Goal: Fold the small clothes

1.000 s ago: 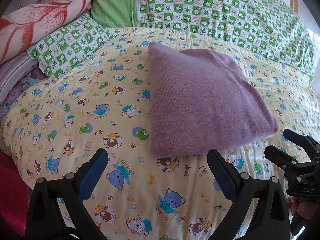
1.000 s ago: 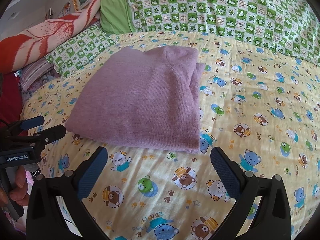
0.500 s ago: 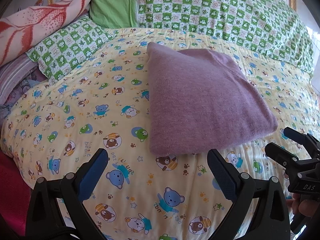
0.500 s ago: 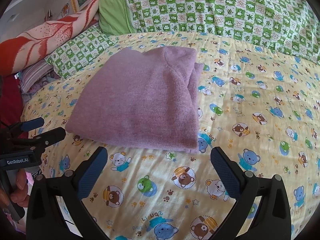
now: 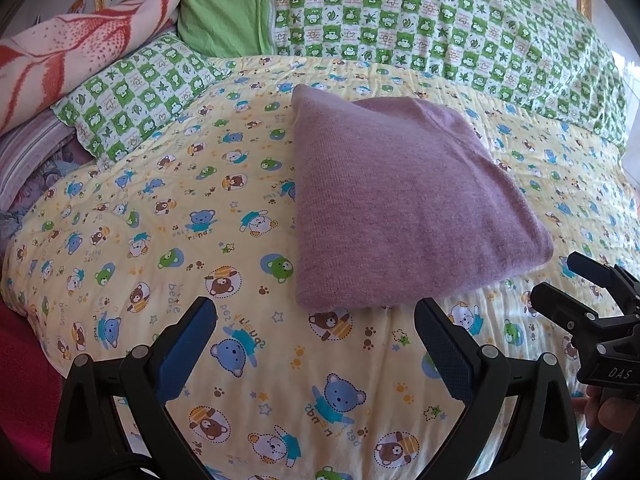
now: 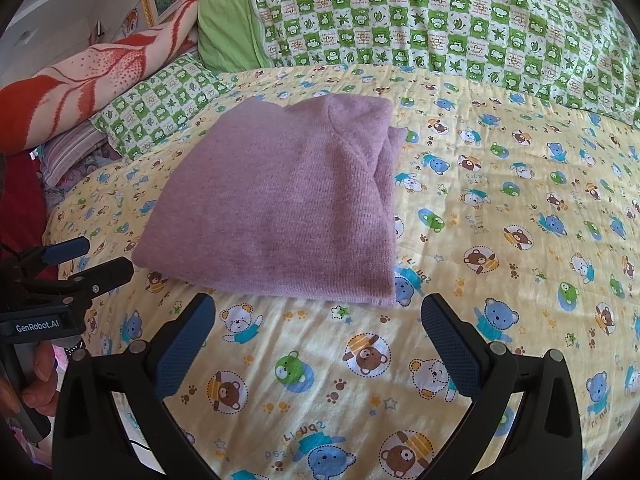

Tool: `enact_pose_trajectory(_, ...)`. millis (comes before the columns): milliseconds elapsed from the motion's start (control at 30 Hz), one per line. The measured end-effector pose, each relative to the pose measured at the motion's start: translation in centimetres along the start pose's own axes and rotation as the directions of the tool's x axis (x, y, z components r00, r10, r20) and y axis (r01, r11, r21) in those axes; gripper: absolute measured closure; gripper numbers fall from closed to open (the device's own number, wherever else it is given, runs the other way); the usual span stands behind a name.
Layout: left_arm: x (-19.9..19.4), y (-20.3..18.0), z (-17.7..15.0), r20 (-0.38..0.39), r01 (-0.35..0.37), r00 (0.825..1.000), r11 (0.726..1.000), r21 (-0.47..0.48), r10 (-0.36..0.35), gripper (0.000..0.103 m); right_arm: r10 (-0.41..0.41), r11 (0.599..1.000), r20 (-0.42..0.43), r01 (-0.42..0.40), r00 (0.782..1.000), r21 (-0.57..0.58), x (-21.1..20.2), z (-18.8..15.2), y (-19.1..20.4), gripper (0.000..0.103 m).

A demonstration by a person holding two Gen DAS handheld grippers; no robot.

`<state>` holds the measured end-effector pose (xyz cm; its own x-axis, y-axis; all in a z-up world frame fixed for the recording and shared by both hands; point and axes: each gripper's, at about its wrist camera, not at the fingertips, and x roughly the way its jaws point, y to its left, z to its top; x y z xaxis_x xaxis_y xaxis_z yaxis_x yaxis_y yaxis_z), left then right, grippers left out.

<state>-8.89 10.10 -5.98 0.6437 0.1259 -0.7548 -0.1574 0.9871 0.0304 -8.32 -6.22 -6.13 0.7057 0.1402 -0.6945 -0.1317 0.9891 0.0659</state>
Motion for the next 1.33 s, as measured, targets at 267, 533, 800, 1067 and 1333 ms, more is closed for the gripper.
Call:
enact_pose_trajectory(267,0.1,0.0,0.0,-0.004,0.001,1.000,1.000,0.002,-0.001,0.003,0.003,1.000,0.004,-0.003,1.000,0.001,-0.1,0.1,0.0,0.000)
enact_pose_trajectory(533,0.1,0.3,0.3,0.005,-0.003,1.000,1.000,0.029,0.003,0.004,0.004,1.000,0.006,-0.004,1.000,-0.002,-0.2,0.4,0.3,0.000)
enact_pose_trajectory(800,-0.1,1.1,1.4,0.020,0.005,1.000,1.000,0.012,-0.005,0.008,0.009,1.000,0.018,-0.009,1.000,0.009,-0.6,1.0,0.5,0.000)
enact_pose_trajectory(1067,0.4,1.5,2.4,0.005,0.016,1.000,1.000,-0.011,-0.016,0.008,0.008,1.000,0.024,-0.009,1.000,0.021,-0.6,2.1,0.1,0.000)
enact_pose_trajectory(1333,0.6,1.3,2.6,-0.013,0.043,0.999,0.999,-0.021,-0.043,0.007,0.013,0.999,0.019,-0.014,1.000,0.029,-0.1,2.6,-0.1,0.000)
